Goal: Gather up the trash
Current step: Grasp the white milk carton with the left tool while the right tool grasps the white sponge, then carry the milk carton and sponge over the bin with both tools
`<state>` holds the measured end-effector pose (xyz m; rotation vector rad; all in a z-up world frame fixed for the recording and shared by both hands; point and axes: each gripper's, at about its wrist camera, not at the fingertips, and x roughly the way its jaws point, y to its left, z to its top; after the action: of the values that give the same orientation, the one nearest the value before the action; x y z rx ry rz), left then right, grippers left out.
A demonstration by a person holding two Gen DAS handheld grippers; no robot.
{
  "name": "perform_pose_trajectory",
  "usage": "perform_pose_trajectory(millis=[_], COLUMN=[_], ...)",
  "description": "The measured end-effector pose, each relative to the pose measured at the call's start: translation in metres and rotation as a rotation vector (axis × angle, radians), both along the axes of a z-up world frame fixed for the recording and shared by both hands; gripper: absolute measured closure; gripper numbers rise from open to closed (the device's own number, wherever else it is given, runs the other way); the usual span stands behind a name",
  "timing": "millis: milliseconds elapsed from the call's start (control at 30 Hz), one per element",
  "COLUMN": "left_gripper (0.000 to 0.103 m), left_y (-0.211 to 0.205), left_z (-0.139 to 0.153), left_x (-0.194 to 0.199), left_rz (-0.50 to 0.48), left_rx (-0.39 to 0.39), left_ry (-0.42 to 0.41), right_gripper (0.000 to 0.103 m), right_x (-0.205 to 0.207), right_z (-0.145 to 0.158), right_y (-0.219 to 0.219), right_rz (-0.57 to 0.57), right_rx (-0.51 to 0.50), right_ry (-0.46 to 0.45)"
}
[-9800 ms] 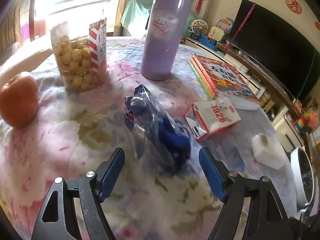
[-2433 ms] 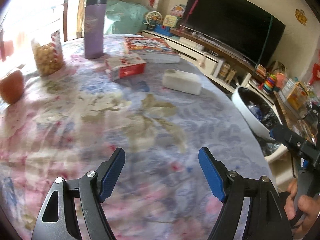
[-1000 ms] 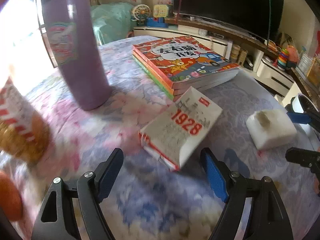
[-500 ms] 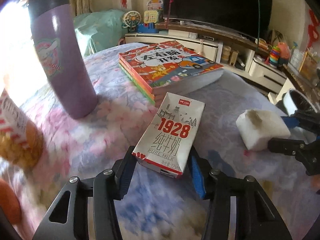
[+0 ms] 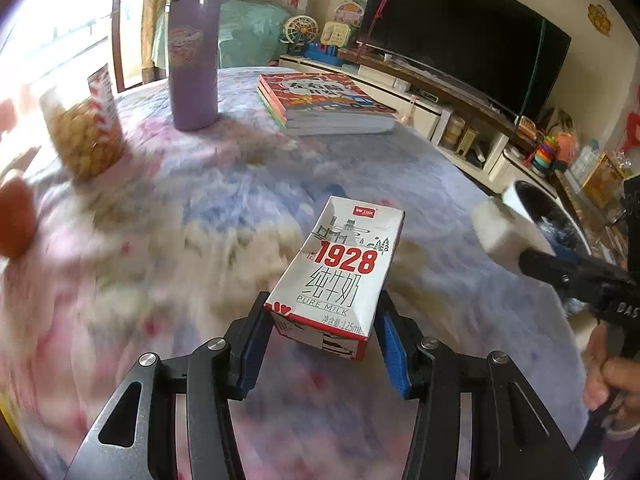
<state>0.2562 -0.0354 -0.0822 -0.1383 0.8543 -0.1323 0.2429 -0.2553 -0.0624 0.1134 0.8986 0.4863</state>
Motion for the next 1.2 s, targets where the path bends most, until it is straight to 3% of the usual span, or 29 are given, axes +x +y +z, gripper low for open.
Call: perform_pose_trajectory(millis=[133,467,1200], left_gripper=[0.054,0.054,0.054], left_y=[-0.008,-0.038,-0.09], left_z=[0.007,0.014,0.024], left_x=[-0.032,-0.08,-0.092], left_rz=[0.015,-0.006,-0.109], left_rx=[-0.02,0.022,0.055], left_ry=[-0.011,-0.027,-0.04], right_gripper=[0.039,0.039,0.039], right_x=[-0.026,-0.066,-0.098], right_z=[-0.003,-0.012,0.013], right_y=[-0.011,-0.029,-0.067], right_rz=[-0.032,-0.087,-0.172], right_rx=[0.03,0.05,0.095], right_ry=[0.004,0.006,-0.076])
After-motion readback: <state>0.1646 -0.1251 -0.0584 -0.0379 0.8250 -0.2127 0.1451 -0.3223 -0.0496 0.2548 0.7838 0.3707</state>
